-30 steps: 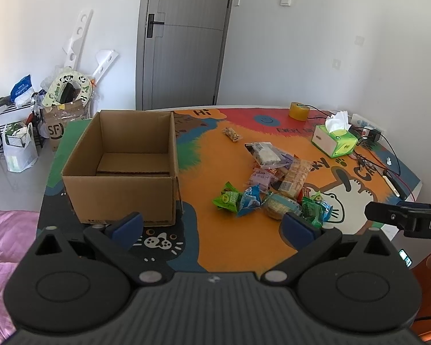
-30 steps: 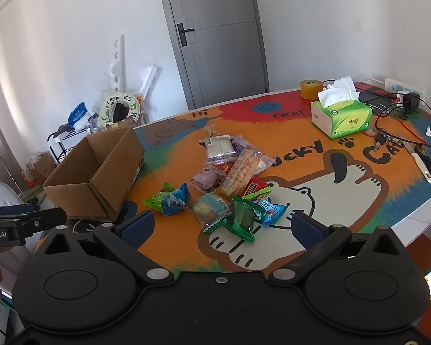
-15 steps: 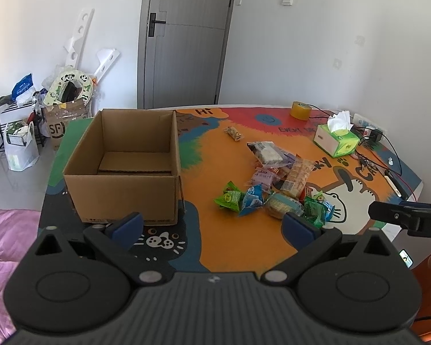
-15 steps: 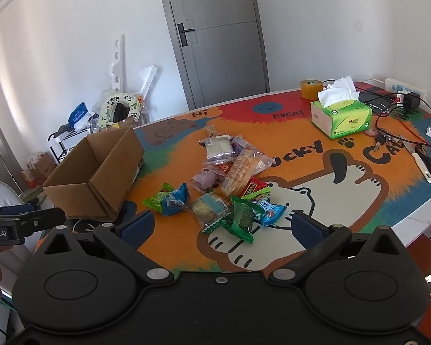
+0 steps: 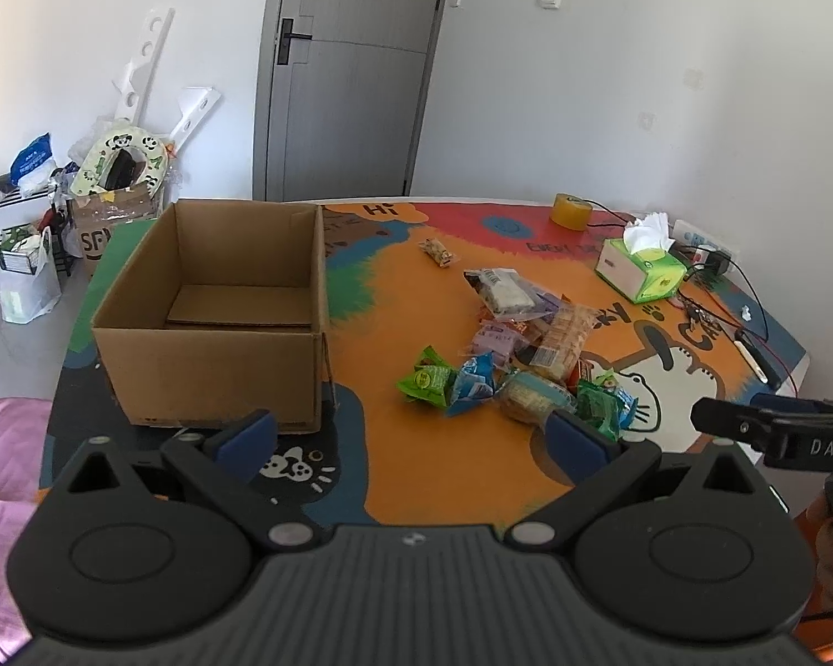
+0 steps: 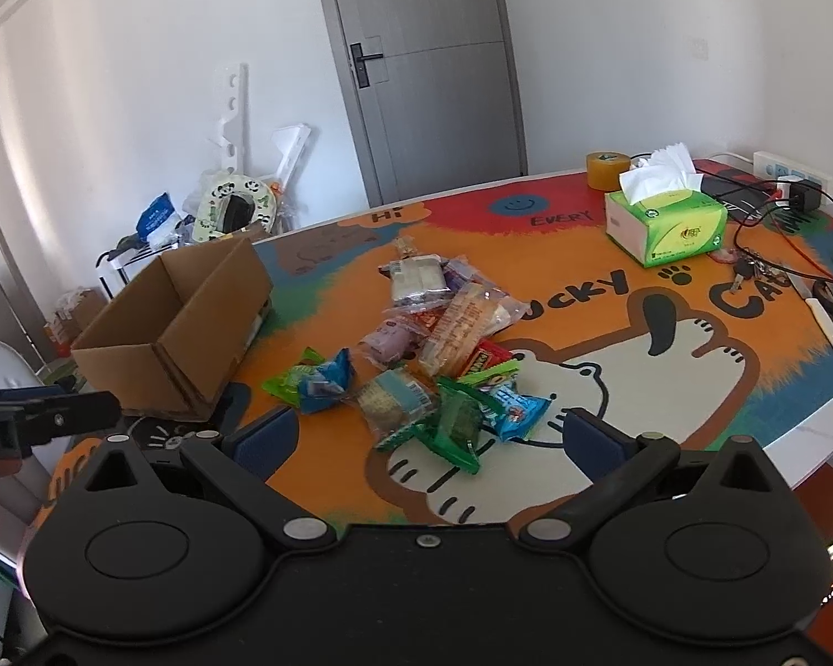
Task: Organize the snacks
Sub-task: 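Grasp a blue snack bag with the left tool while the right tool grasps another blue bag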
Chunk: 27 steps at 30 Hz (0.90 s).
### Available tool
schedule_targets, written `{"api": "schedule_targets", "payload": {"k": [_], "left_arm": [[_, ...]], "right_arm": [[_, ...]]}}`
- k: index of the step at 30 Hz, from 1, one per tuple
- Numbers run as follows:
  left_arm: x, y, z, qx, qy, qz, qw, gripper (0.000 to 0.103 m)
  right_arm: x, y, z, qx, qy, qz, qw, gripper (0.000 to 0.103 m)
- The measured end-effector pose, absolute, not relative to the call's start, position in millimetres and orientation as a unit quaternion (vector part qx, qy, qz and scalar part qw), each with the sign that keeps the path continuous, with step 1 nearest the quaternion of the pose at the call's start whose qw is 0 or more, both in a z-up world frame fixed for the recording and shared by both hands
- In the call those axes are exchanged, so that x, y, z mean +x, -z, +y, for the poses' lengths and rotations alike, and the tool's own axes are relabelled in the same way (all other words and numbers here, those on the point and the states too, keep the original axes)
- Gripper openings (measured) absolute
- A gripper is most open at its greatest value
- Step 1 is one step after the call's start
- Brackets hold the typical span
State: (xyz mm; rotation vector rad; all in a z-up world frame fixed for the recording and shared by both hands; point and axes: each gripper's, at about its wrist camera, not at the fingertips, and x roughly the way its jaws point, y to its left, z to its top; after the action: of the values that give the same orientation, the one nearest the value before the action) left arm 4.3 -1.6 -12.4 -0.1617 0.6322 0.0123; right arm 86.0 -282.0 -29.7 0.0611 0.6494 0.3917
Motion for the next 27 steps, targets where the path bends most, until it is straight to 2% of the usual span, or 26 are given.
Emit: {"api": "schedule_targets", "payload": {"k": [10, 27], "left_arm": [[22, 23, -15, -0.087, 0.001, 0.288, 0.954, 0.102], [67, 56, -36, -0.099, 0.037, 0.302, 0.947, 0.100]], "right_arm": [[102, 48, -295, 0.033, -0.175, 0.317, 0.931, 0.103], [127, 89, -303, 0.025, -0.178, 0.334, 0.925, 0.103]]}}
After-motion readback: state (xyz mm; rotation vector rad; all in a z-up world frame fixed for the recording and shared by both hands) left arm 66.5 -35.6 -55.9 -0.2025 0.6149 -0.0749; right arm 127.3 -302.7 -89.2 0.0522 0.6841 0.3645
